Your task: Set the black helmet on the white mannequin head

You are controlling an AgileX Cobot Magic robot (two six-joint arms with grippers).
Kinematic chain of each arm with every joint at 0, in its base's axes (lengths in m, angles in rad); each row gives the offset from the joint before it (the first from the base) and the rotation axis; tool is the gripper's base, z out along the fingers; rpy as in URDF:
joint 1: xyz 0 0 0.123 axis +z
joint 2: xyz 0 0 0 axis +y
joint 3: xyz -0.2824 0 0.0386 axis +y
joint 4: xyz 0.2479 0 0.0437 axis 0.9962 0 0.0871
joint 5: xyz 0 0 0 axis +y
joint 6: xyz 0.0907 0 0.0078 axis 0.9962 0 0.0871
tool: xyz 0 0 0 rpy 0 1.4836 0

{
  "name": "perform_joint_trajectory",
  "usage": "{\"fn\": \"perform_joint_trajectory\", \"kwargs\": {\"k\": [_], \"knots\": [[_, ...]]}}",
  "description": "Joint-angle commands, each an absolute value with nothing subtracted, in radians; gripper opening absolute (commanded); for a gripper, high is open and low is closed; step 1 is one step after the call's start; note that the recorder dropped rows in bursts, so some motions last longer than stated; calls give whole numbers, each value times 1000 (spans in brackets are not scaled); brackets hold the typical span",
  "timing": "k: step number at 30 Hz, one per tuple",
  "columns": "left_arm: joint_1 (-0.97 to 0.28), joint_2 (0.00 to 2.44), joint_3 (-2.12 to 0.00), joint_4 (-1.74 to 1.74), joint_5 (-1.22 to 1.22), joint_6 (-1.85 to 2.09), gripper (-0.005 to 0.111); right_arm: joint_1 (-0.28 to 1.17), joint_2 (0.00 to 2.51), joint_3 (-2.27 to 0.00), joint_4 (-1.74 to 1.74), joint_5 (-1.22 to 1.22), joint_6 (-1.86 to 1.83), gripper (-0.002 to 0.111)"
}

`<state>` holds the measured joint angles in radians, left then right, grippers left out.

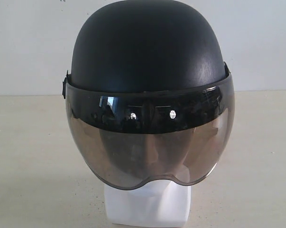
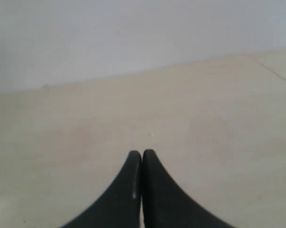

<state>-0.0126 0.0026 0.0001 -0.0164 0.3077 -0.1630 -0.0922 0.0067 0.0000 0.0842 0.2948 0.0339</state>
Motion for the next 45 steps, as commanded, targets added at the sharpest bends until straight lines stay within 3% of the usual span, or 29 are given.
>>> {"fn": "perform_joint_trajectory", "kwargs": {"k": [1, 45], "knots": [[-10, 0, 0, -15, 306, -156, 4, -99, 0, 0, -54, 353, 28, 0], [-10, 0, 0, 49, 306, -121, 4, -99, 0, 0, 32, 348, 124, 0]]}}
